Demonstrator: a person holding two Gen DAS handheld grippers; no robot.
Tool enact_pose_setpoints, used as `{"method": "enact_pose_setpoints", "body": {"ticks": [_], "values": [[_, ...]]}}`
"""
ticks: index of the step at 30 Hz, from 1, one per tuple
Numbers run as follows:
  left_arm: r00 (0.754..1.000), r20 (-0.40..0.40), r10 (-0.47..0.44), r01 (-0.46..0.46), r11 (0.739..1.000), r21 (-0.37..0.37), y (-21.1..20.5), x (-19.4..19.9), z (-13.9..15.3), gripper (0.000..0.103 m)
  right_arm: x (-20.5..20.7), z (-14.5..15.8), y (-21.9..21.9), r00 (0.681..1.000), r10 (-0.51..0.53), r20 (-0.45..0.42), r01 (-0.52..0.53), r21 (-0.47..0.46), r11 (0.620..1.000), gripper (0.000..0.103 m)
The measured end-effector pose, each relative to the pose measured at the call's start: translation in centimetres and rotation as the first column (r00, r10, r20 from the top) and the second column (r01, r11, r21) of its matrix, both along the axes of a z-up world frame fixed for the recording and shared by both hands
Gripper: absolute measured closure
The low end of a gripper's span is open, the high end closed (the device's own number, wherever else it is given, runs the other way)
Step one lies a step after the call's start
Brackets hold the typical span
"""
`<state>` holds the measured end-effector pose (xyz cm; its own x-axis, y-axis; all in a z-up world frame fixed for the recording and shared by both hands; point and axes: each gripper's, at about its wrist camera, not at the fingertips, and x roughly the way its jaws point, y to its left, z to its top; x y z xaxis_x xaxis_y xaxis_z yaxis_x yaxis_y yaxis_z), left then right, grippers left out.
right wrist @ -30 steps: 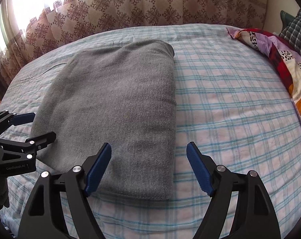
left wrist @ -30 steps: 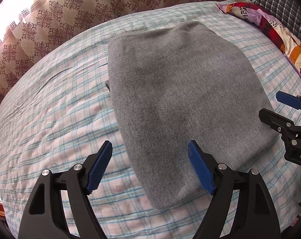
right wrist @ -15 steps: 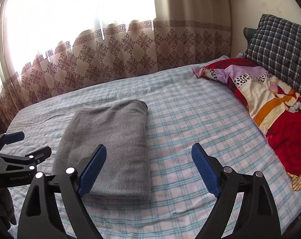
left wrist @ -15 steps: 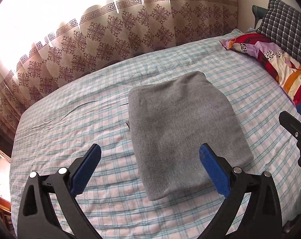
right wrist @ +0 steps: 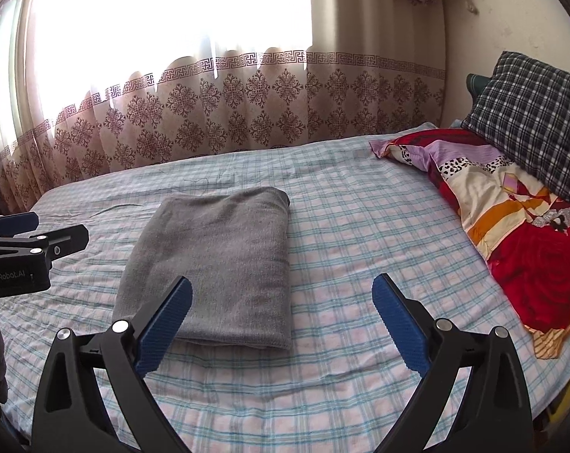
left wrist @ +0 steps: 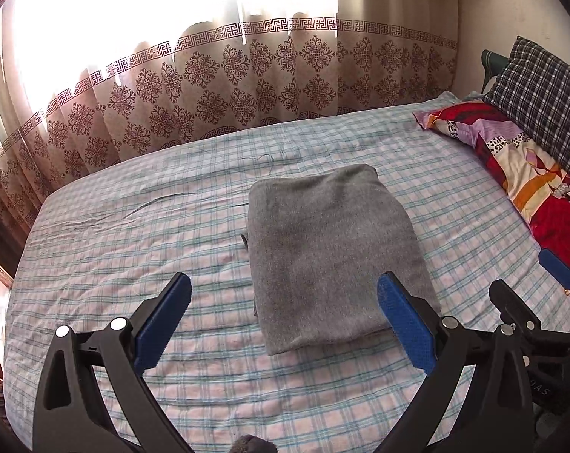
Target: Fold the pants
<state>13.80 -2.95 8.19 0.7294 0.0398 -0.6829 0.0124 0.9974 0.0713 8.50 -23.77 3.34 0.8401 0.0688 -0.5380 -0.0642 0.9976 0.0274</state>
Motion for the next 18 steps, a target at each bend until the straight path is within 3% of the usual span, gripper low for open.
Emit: {"method": "enact_pose_setpoints", "body": {"ticks": [5, 10, 14, 18], "values": [[0.999, 0.042, 0.013, -0.014, 0.999, 0.029, -0.2, -1.5, 0.6, 0.003, -0.7, -0.2, 1.2, 0.999, 0.034, -0.005, -0.034, -0.006, 0.999, 0.008], [0.992, 0.080, 0.099, -0.107, 0.988, 0.111, -0.5, -3.0, 1.6, 0.003, -1.7, 0.7, 2.1, 0.998, 0.052, 0.030, -0.051, -0.035, 0.998, 0.008], [0.996, 0.039, 0.075, -0.076, 0.996, 0.036, -0.1, -3.5, 1.3, 0.003, -2.2, 0.8, 2.3, 0.998, 0.052, 0.033, -0.050, -0.052, 0.997, 0.007], [0.998, -0.003, 0.061, -0.061, 0.998, 0.020, -0.1, -3.5, -0.1, 0.003, -2.1, 0.5, 2.5, 0.999, 0.049, 0.018, -0.048, -0.062, 0.997, 0.007]]}}
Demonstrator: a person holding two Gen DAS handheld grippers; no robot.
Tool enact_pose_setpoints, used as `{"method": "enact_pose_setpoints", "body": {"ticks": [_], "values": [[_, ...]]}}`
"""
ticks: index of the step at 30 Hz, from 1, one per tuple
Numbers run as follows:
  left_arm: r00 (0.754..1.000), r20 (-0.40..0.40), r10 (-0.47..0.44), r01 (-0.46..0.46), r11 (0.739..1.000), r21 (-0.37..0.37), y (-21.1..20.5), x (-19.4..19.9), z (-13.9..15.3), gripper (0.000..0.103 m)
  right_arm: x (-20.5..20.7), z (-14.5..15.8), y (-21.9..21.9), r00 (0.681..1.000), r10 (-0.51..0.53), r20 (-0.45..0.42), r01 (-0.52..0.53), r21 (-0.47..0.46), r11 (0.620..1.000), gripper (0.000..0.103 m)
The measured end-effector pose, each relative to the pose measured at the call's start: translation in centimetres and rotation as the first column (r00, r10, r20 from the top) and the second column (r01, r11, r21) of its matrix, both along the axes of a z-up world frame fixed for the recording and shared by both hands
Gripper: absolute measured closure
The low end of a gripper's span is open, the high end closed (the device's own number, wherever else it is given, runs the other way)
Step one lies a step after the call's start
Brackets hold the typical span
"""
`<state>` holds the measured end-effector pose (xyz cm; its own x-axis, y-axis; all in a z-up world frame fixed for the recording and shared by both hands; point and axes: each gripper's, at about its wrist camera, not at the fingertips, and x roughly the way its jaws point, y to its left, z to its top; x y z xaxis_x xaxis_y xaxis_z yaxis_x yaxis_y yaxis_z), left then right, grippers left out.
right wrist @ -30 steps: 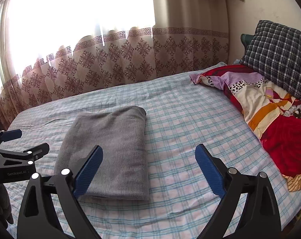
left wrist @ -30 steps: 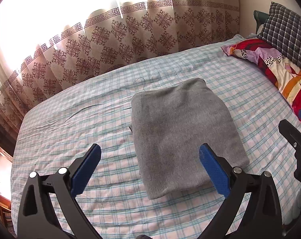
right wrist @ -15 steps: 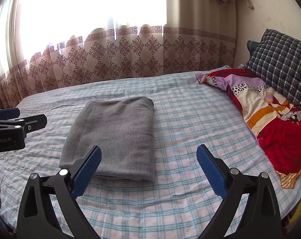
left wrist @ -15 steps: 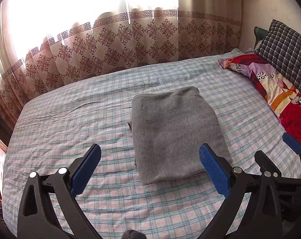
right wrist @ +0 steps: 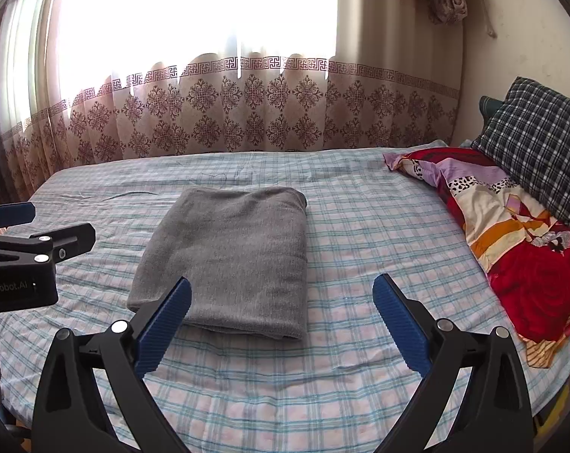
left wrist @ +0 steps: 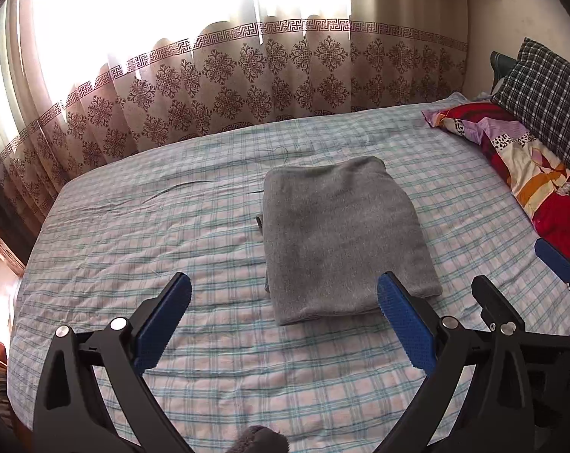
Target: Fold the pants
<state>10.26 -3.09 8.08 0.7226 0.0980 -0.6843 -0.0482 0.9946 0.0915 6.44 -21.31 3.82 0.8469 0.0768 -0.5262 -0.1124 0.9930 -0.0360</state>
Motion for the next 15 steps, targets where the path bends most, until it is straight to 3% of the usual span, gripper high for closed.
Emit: {"method": "enact_pose_setpoints", "body": {"ticks": [15], "values": [[0.999, -0.032, -0.013, 0.014, 1.000, 0.026, -0.4, 0.1, -1.5, 0.003, 0.8, -0.9, -0.3, 1.000, -0.013, -0.029, 0.012, -0.010, 1.000, 0.007]]}}
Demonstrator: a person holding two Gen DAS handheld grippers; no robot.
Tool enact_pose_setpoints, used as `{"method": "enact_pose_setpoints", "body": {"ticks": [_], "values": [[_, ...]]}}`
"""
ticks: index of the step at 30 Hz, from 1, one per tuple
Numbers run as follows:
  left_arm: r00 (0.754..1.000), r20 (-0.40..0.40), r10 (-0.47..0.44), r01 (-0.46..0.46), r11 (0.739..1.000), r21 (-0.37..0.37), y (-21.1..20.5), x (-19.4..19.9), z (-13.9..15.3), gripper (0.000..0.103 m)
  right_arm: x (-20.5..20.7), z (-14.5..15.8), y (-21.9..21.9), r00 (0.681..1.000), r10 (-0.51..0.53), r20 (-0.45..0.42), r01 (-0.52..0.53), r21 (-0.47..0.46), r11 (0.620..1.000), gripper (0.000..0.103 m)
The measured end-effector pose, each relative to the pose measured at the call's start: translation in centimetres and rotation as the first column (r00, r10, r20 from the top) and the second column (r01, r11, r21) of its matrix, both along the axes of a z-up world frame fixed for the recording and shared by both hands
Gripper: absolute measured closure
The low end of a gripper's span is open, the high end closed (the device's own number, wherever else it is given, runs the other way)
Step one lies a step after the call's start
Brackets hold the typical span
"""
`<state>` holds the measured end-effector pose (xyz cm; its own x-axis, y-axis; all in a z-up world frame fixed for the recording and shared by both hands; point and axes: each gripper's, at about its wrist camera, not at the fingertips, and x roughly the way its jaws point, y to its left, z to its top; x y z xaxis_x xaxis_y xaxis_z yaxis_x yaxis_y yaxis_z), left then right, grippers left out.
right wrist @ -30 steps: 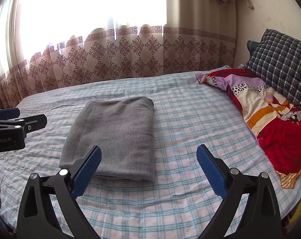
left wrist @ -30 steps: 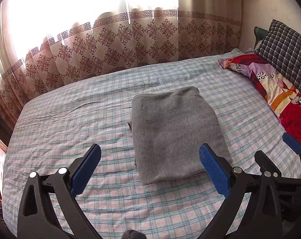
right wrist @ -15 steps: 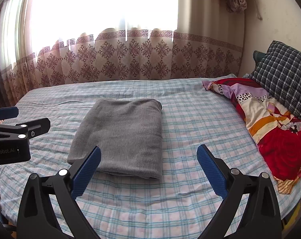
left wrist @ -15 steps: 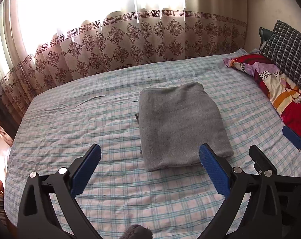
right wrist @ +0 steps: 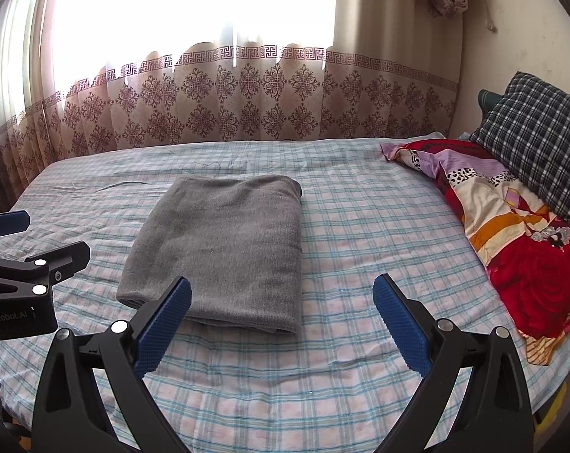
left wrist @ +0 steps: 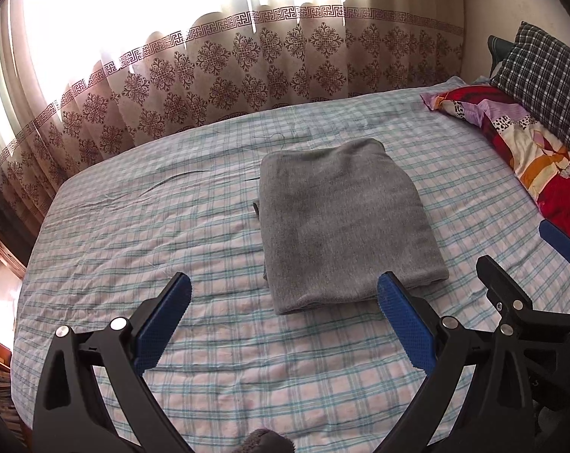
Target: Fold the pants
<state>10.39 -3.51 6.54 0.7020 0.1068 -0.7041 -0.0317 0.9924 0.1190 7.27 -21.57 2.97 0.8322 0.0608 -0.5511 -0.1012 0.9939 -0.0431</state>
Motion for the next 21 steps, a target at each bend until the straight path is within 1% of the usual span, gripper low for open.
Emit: {"method": "enact_pose_setpoints", "body": {"ticks": [6, 13, 21], "values": [[1.000, -0.006, -0.016, 0.016, 1.000, 0.019, -0.2, 0.0, -0.5, 0.003, 0.5, -0.6, -0.1, 1.000, 0.000, -0.015, 0.000, -0.015, 1.000, 0.007], [0.999, -0.041, -0.013, 0.015, 0.999, 0.037, -0.2, 0.3, -2.2, 0.003, 1.1, -1.6, -0.3, 0.999, -0.008, -0.046, 0.007, -0.032, 0.999, 0.007], [0.999, -0.038, -0.013, 0.014, 0.999, 0.041, -0.1, 0.2, -2.2, 0.003, 1.0, -1.5, -0.2, 0.999, -0.004, -0.044, 0.002, -0.035, 0.999, 0.007]]}}
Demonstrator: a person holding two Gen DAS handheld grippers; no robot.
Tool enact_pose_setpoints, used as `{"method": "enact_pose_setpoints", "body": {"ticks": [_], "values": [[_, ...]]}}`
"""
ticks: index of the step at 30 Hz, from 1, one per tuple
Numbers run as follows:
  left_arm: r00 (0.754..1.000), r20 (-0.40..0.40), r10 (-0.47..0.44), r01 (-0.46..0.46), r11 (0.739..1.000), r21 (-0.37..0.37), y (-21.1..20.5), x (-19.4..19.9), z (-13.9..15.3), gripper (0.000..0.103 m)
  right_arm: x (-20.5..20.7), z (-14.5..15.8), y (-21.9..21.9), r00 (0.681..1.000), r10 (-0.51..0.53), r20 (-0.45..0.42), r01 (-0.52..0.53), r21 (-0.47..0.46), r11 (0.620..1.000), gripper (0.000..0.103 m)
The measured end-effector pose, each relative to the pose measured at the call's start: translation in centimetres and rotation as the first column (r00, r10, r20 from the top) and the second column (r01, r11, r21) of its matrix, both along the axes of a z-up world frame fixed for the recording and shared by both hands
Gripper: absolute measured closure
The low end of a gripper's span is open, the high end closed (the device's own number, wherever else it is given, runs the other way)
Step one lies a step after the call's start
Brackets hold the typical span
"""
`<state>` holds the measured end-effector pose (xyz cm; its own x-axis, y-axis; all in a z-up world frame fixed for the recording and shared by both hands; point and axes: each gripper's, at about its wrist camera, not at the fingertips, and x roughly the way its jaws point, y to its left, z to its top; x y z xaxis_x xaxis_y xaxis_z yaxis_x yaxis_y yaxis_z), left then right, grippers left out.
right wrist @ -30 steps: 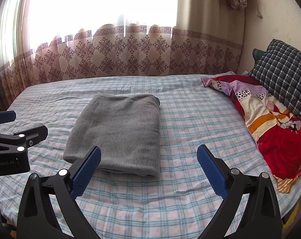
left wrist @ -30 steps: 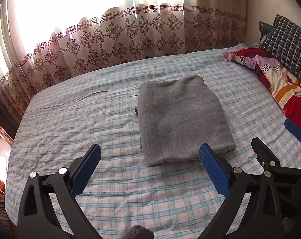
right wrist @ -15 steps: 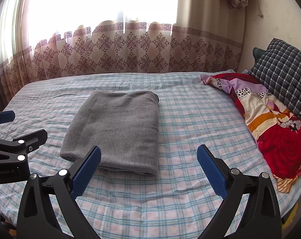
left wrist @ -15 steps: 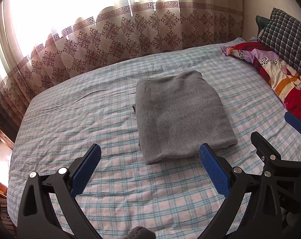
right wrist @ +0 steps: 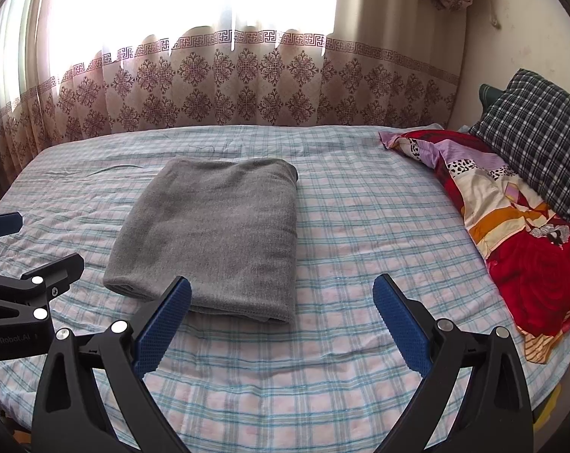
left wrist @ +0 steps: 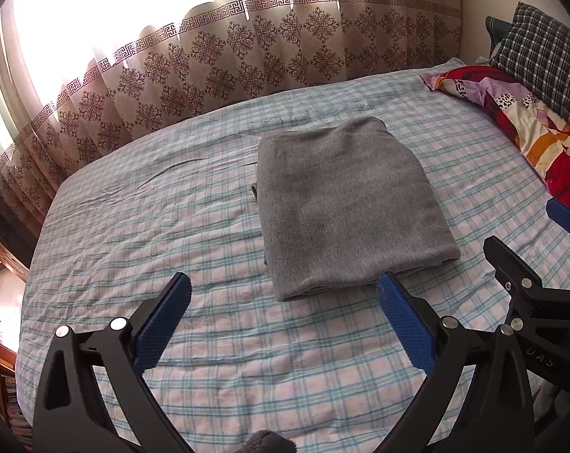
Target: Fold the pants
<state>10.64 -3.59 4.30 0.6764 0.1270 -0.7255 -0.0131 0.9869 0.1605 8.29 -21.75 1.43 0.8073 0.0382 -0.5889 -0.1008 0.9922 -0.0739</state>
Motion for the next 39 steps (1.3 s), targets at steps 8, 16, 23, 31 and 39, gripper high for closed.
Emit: {"method": "enact_pose_setpoints", "body": {"ticks": [8, 16, 23, 31, 39], "values": [[1.000, -0.005, -0.008, 0.008, 1.000, 0.005, -0.11, 0.05, -0.03, 0.003, 0.04, 0.01, -0.04, 1.000, 0.001, 0.001, -0.001, 0.000, 1.000, 0.007], [1.000, -0.009, -0.009, 0.009, 1.000, 0.005, -0.15, 0.08, -0.12, 0.003, 0.03, -0.01, -0.02, 1.000, 0.000, 0.000, 0.000, 0.000, 1.000, 0.007], [1.000, -0.009, -0.008, 0.008, 1.000, 0.005, -0.18, 0.09, -0.12, 0.003, 0.03, -0.01, 0.03, 1.000, 0.001, -0.001, -0.001, 0.000, 1.000, 0.007], [1.000, -0.012, -0.012, 0.012, 1.000, 0.005, -0.11, 0.04, -0.42, 0.003, 0.04, -0.05, 0.13, 1.000, 0.002, -0.002, -0.002, 0.000, 1.000, 0.007], [1.000, -0.011, -0.023, 0.023, 1.000, 0.007, -0.10, 0.05, -0.78, 0.003, 0.08, -0.15, 0.18, 1.000, 0.002, -0.004, -0.002, -0.001, 1.000, 0.007]]}}
